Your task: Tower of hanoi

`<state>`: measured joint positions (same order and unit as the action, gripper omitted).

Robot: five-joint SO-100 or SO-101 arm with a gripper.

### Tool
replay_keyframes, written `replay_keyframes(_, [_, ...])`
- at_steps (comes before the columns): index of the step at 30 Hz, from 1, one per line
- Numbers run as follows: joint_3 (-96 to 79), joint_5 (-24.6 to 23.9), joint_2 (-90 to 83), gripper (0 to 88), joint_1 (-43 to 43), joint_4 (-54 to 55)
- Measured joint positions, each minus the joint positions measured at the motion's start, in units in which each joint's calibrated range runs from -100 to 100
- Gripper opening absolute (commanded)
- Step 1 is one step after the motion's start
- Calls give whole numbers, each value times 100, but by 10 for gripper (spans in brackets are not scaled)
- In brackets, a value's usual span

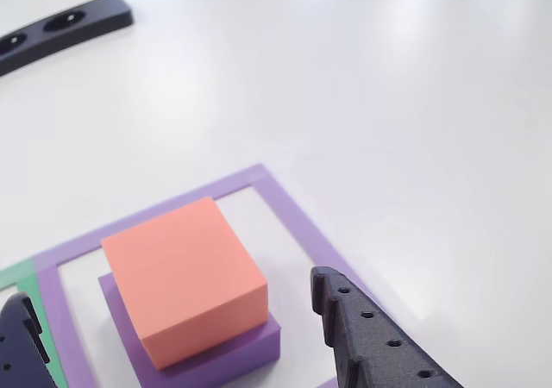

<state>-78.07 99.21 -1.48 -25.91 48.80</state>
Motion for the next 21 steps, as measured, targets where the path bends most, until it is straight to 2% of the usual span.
replay_keyframes(21, [714, 0, 1131, 350, 0, 522])
